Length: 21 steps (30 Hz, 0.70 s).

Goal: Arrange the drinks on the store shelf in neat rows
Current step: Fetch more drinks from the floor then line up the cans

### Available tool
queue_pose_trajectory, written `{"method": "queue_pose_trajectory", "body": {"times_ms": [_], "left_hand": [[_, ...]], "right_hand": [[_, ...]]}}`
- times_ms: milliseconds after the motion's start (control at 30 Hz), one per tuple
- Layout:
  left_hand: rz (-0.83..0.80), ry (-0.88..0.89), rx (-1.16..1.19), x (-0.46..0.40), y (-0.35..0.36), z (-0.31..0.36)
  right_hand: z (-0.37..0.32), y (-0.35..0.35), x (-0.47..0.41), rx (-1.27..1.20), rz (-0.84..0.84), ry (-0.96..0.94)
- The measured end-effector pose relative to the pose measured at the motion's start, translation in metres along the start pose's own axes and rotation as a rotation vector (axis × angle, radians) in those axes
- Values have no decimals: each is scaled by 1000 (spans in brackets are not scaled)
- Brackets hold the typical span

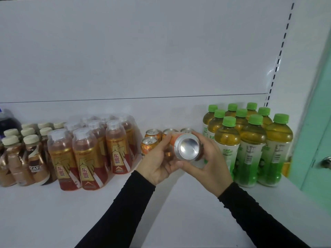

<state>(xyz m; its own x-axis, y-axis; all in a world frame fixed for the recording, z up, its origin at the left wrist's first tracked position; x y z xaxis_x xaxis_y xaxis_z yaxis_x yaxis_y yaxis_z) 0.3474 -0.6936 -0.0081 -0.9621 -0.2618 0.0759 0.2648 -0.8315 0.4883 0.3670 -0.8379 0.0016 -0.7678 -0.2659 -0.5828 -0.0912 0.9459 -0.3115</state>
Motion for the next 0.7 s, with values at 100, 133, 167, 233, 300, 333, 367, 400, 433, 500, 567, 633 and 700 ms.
{"method": "queue_pose_trajectory", "body": {"times_ms": [100, 133, 167, 233, 300, 333, 367, 400, 433, 500, 567, 633, 700], "left_hand": [[-1, -24, 23, -2, 0, -4], [-3, -34, 37, -3, 0, -5], [-5, -46, 55, -3, 0, -6], [-18, -63, 81, -6, -2, -8], [-61, -77, 76, -5, -1, -9], [-92, -86, 66, -5, -1, -9], [-129, -97, 60, -5, 0, -9], [-157, -102, 55, -6, -1, -9], [-177, -105, 52, -6, -2, -9], [-190, -110, 70, -8, -5, -11], [-190, -106, 86, -9, -8, -12], [-149, -73, 59, -6, -8, -8], [-86, -10, 27, -3, -9, -4]], "right_hand": [[3, -1, -1, 21, 0, 26], [4, -2, -1, 26, 1, 30], [4, -2, -1, 32, 3, 30], [2, -1, -1, 49, 5, 13], [-1, 0, -1, 71, 5, -18], [-2, 2, 0, 77, 1, -32], [-3, 3, 0, 80, -6, -45], [-3, 4, 1, 85, -12, -57], [-3, 5, 2, 90, -15, -67], [-3, 6, 4, 95, -14, -78], [-3, 7, 5, 90, -22, -81], [-5, 7, 6, 74, -46, -78], [-4, 6, 8, 59, -67, -36]]}}
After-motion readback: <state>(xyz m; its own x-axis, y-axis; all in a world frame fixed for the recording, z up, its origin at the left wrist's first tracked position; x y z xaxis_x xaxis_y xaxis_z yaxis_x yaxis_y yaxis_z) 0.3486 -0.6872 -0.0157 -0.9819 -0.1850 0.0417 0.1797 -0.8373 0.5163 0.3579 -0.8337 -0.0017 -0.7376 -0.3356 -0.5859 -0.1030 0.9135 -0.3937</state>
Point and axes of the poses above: each hand's wrist, its own x-axis away from the middle knuckle, its own y-axis out of the palm, z = x × y, the point moved 5 cm from there along -x, towards the middle knuckle, and after that the axes turned 10 degrees about y, right-handed, at the moved point
